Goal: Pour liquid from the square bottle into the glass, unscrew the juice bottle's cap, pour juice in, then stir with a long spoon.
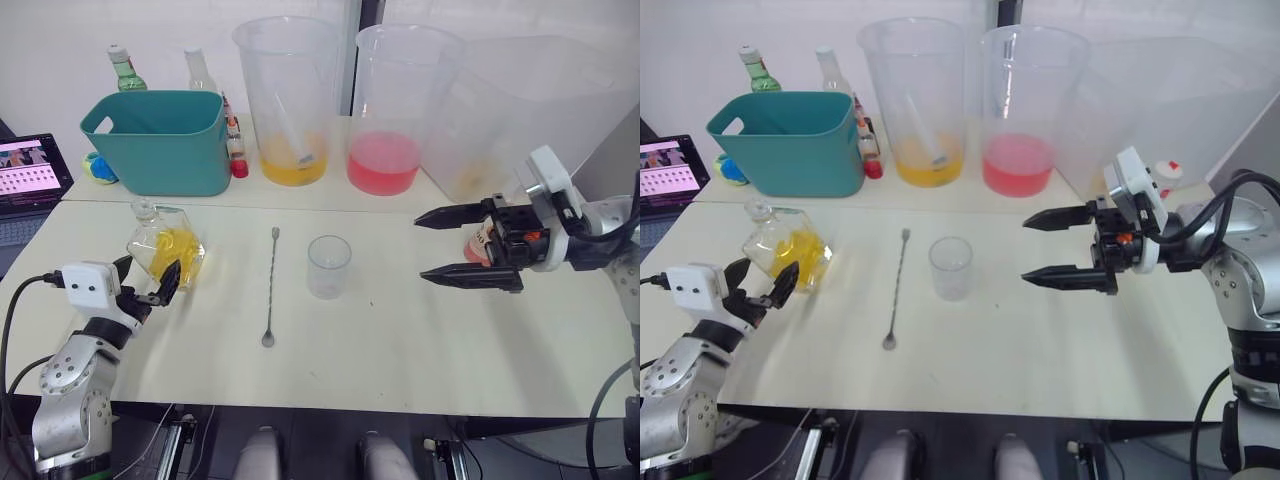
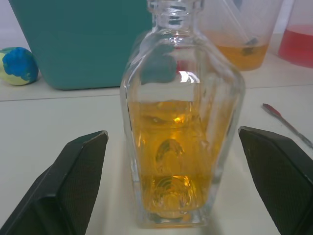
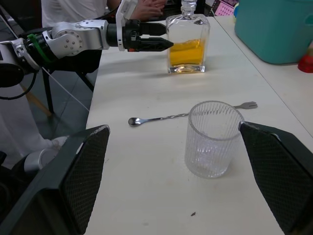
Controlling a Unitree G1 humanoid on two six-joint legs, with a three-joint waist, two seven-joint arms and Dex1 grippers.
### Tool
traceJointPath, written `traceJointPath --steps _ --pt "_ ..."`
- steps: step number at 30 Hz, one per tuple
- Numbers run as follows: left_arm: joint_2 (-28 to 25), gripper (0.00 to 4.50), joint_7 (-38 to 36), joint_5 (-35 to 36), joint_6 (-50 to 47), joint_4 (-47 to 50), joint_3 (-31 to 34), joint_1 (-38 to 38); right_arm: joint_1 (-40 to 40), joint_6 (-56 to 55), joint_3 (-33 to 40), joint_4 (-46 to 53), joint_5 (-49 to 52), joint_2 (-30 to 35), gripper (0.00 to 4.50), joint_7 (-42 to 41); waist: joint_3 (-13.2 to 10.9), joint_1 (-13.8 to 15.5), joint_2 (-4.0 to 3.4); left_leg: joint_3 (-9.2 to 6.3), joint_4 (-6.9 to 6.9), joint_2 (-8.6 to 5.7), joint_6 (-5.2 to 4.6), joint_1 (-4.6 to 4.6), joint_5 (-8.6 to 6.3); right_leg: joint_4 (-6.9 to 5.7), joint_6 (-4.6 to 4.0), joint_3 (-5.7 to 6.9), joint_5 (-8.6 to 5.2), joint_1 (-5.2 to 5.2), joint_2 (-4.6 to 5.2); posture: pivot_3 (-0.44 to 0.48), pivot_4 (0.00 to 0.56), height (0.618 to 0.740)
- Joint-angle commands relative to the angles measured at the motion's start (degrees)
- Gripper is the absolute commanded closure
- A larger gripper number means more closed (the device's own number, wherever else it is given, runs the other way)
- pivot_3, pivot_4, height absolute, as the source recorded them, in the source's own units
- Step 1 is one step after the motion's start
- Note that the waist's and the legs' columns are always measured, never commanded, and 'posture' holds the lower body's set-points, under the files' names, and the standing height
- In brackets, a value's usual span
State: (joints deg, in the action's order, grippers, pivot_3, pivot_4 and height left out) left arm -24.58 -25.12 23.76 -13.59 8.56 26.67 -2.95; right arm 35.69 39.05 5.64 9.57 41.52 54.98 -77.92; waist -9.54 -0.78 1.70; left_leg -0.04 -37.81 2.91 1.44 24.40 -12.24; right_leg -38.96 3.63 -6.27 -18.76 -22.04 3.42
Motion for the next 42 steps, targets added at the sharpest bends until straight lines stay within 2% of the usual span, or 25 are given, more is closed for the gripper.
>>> traceJointPath --steps 1,11,16,17,26,28,32,38,42 --pt "-0.97 0.00 0.03 -0.28 1.67 -1.90 -1.09 -3.95 0.00 -1.44 2.49 1.06 -0.27 1.21 0.03 0.37 0.00 0.01 0.00 0.00 0.00 0.00 0.00 0.00 0.00 0.00 0.00 0.00 0.00 0.00 0.00 0.000 0.150 0.726" --pt "-0.84 0.00 1.00 -1.52 1.95 -7.85 -3.62 -9.88 0.05 -1.42 3.41 0.38 -0.87 1.91 0.03 2.12 0.00 -0.03 0.00 -0.02 0.00 -0.01 0.00 0.02 0.00 -0.01 0.00 0.00 0.00 0.00 0.01 0.000 0.150 0.726" --pt "-1.01 1.49 1.08 -0.75 1.84 -8.55 -3.51 -11.36 0.00 -1.33 3.57 0.29 -0.95 2.23 0.00 2.38 0.00 0.05 0.00 -0.03 -0.01 -0.02 0.00 0.03 0.00 -0.01 0.00 0.01 0.00 0.00 0.01 0.000 0.150 0.726" --pt "-1.17 1.67 0.97 -0.74 1.97 -8.43 -3.47 -11.33 0.01 -1.25 3.53 0.39 -0.92 2.25 0.00 2.51 0.00 0.09 0.00 -0.02 -0.01 -0.02 0.00 0.04 0.00 -0.01 0.00 0.01 0.00 0.00 0.02 0.000 0.150 0.726" --pt "-3.51 1.67 -2.56 3.02 0.78 -2.50 -2.41 -11.41 0.02 0.69 3.56 1.14 0.19 3.02 0.00 2.76 -0.05 0.09 0.08 -0.11 -0.04 -0.02 0.00 0.25 0.01 0.00 0.00 0.12 0.00 -0.13 0.02 0.000 0.150 0.726" --pt "-4.23 1.67 -4.70 4.72 0.25 -0.59 -2.78 -11.89 0.02 0.84 3.58 1.35 0.38 3.03 0.00 2.87 -0.07 0.09 0.11 -0.15 -0.04 -0.02 0.01 0.30 0.01 0.01 0.00 0.17 0.00 -0.15 0.02 0.000 0.150 0.726" --pt "-7.78 1.67 -14.82 10.63 -3.23 6.03 -6.18 -11.61 -0.44 1.73 4.21 2.64 1.37 3.08 0.00 3.66 -0.15 0.21 0.25 -0.23 -0.04 -0.01 0.02 0.39 0.02 0.04 -0.01 0.26 0.00 -0.18 0.02 0.000 0.150 0.726" --pt "-11.92 1.67 -22.72 14.35 -6.41 9.86 -9.67 -12.31 -2.37 3.78 6.47 5.65 3.14 3.40 0.00 5.59 -0.16 0.07 0.23 -0.26 -0.04 -0.02 0.03 0.41 0.02 0.07 -0.01 0.29 0.00 -0.17 0.02 0.000 0.150 0.726" --pt "-13.77 1.67 -31.58 17.01 -7.92 12.04 -15.07 -13.21 -4.66 6.82 9.91 9.52 6.11 3.38 0.00 9.51 -0.17 -0.18 0.22 -0.27 -0.04 0.00 0.02 0.40 0.03 0.06 -0.01 0.29 0.00 -0.18 -0.01 0.000 0.150 0.726"
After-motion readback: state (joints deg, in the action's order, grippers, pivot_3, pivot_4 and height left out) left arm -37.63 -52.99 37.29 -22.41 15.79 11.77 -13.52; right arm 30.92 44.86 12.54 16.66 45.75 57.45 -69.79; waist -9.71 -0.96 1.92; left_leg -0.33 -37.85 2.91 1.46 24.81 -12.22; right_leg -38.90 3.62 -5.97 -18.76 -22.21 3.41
